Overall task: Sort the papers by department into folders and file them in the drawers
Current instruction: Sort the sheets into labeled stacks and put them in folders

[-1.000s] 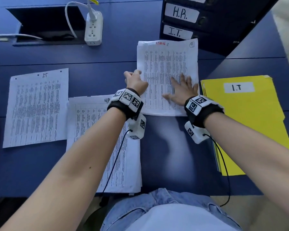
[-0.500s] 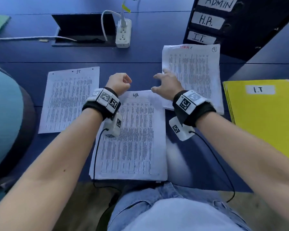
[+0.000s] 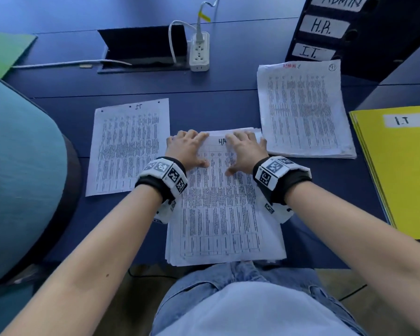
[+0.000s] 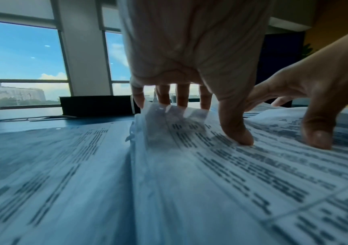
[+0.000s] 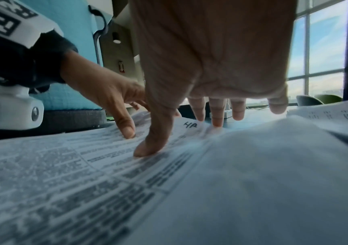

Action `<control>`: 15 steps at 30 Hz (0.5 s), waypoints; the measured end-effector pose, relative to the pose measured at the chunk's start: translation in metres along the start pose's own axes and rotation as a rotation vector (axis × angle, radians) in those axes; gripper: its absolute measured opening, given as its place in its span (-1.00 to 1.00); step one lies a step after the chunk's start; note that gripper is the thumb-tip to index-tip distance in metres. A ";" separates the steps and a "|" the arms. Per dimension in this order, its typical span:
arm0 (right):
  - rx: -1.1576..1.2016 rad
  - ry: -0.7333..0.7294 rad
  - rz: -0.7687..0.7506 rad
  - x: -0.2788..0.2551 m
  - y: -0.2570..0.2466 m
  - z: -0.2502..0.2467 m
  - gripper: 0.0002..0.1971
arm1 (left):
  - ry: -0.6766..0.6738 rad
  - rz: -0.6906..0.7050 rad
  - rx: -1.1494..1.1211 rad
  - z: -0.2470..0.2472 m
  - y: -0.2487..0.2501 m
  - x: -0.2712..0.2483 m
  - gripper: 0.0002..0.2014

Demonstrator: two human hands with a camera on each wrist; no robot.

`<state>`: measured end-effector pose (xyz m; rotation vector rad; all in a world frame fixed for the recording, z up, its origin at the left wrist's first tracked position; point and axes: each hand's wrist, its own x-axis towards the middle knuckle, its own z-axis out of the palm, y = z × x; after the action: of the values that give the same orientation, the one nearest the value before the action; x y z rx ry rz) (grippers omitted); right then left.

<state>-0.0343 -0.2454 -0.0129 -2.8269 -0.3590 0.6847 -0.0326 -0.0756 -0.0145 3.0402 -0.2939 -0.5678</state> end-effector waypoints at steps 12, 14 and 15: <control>0.017 0.024 0.043 0.010 -0.007 0.002 -0.07 | 0.369 0.091 -0.346 0.004 -0.018 -0.006 -0.58; 0.012 0.000 0.030 0.012 -0.008 0.002 0.09 | 0.407 0.082 -0.406 0.004 -0.021 -0.005 -0.71; -0.002 -0.010 0.020 0.013 -0.009 0.002 0.16 | 0.410 0.079 -0.467 0.002 -0.024 -0.004 -0.77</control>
<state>-0.0255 -0.2327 -0.0175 -2.8337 -0.3343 0.7032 -0.0333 -0.0513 -0.0168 2.5901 -0.2221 0.0060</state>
